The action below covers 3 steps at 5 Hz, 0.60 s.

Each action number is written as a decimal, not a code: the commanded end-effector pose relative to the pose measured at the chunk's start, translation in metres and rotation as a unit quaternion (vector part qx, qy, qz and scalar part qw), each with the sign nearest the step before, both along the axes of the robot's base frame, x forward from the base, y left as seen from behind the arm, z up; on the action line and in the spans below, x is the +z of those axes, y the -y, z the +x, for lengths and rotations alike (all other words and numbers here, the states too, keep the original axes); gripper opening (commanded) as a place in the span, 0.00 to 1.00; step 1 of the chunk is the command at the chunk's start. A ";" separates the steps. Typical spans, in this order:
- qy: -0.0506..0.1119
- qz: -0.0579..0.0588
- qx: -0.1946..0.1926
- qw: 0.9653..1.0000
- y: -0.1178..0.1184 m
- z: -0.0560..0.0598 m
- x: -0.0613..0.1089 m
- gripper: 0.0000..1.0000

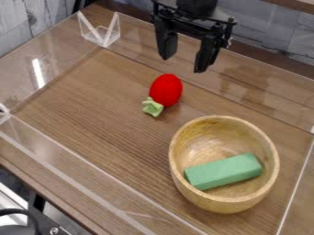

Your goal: Move the red fruit to the right side of the table

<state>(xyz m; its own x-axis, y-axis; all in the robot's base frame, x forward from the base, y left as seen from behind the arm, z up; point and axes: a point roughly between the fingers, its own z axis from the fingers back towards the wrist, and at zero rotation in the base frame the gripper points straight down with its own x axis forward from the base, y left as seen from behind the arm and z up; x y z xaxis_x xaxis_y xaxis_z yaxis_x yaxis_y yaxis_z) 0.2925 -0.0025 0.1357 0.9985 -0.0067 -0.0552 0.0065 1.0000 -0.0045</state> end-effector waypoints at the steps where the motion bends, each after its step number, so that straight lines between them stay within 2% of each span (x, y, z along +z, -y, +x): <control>1: -0.011 0.000 0.002 1.000 -0.005 -0.002 -0.009 1.00; 2: 0.006 0.004 0.018 1.000 -0.031 -0.005 -0.005 1.00; 3: 0.028 0.010 0.034 0.999 -0.069 -0.009 0.003 1.00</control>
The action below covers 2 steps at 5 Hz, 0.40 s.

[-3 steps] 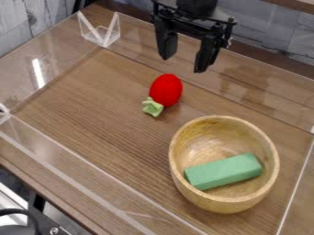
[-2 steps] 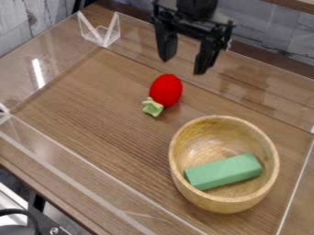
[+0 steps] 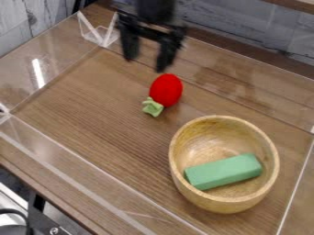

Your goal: Move the red fruit to the right side of the table

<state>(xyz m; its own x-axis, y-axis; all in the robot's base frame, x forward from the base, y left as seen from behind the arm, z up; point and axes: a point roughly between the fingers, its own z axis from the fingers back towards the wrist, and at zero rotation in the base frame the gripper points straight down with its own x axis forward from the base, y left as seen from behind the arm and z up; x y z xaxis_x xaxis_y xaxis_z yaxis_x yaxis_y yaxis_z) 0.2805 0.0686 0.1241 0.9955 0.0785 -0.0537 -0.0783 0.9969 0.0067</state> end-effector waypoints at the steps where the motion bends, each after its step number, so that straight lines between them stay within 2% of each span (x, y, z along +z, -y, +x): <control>1: 0.042 0.012 0.001 0.999 -0.041 0.001 0.020 1.00; 2: 0.055 0.020 0.007 0.998 -0.075 0.006 0.018 1.00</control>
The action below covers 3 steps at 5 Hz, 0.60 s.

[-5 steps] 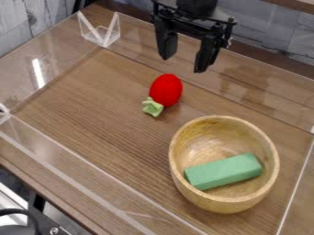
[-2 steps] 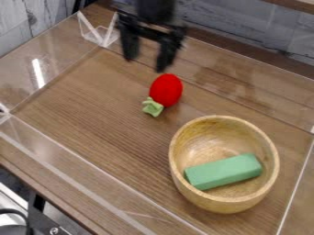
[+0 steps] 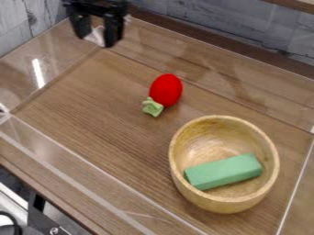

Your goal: Move the red fruit to the right side of the table

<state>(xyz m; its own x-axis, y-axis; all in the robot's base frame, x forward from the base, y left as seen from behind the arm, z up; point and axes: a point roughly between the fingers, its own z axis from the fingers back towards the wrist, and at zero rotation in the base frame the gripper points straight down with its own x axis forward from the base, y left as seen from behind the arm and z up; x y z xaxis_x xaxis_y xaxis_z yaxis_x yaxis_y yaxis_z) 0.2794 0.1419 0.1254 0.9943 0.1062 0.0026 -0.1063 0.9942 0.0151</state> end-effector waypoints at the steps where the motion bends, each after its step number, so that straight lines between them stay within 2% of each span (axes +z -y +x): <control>1: 0.035 0.018 -0.024 0.999 -0.021 0.016 0.012 1.00; 3: 0.053 0.027 -0.040 0.997 -0.034 0.028 0.002 1.00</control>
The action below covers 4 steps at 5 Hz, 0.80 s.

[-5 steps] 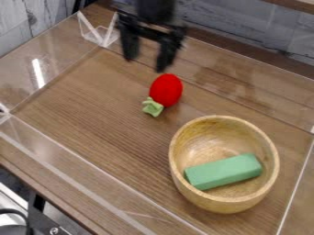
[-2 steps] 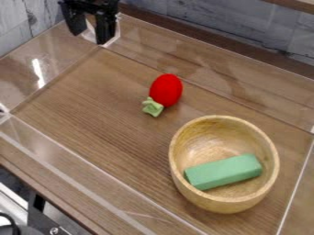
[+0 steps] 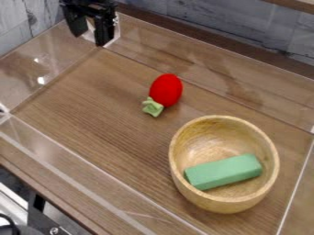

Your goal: Move the red fruit to the right side of the table

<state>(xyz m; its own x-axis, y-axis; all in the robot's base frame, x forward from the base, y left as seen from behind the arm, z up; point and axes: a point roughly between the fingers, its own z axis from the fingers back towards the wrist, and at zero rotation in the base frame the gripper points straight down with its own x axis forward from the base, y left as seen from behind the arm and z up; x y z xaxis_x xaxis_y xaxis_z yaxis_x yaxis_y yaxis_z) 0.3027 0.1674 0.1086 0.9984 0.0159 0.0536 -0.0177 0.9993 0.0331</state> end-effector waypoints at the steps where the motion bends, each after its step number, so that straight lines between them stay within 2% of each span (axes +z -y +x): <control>1: 0.035 0.019 0.000 0.999 -0.016 0.007 0.017 1.00; 4: 0.064 0.021 -0.008 0.998 -0.026 0.017 0.013 1.00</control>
<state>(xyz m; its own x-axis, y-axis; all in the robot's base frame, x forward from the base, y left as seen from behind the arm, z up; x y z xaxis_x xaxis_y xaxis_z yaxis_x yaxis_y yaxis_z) 0.3131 0.1851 0.1004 0.9926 -0.0038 0.1210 -0.0007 0.9993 0.0371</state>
